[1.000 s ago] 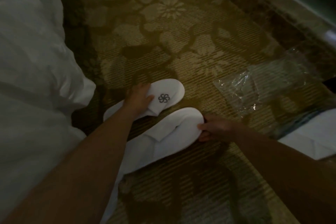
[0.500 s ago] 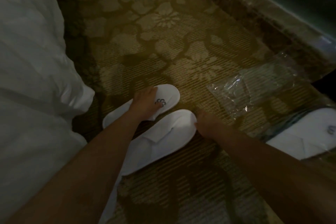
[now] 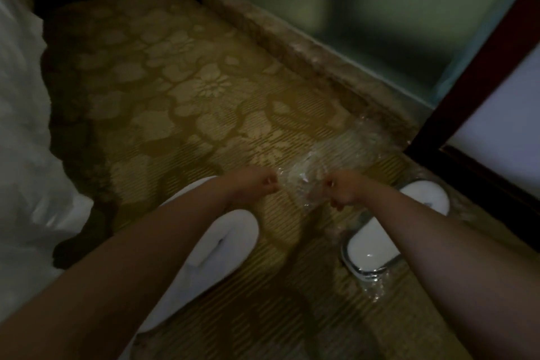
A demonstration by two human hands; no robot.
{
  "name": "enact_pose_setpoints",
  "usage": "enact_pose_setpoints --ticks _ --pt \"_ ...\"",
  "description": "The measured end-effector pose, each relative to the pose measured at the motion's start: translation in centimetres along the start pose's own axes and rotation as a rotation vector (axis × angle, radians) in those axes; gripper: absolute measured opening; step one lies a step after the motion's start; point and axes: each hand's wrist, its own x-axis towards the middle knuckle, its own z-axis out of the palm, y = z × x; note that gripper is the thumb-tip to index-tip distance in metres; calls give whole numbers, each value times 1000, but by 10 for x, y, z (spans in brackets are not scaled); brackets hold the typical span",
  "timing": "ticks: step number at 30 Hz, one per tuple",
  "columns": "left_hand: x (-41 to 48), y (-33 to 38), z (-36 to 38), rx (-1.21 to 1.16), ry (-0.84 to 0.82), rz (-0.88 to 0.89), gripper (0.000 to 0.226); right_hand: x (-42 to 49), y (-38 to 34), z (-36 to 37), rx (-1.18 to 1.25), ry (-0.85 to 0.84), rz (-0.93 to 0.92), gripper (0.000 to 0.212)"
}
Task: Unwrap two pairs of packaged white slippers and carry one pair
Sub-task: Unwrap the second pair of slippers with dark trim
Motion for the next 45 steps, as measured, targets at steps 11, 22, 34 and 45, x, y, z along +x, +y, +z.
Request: enact_pose_setpoints --ticks 11,22,34,45 --pt "59 136 -51 273 4 116 43 -37 96 -49 353 99 157 12" --pt "114 202 20 217 -141 231 40 -13 162 -39 545 465 402 35" --pt "151 164 111 -252 -165 -20 98 -19 216 -21 833 580 553 81" --pt "162 189 114 -883 -93 -240 78 -7 220 -11 1046 565 576 68"
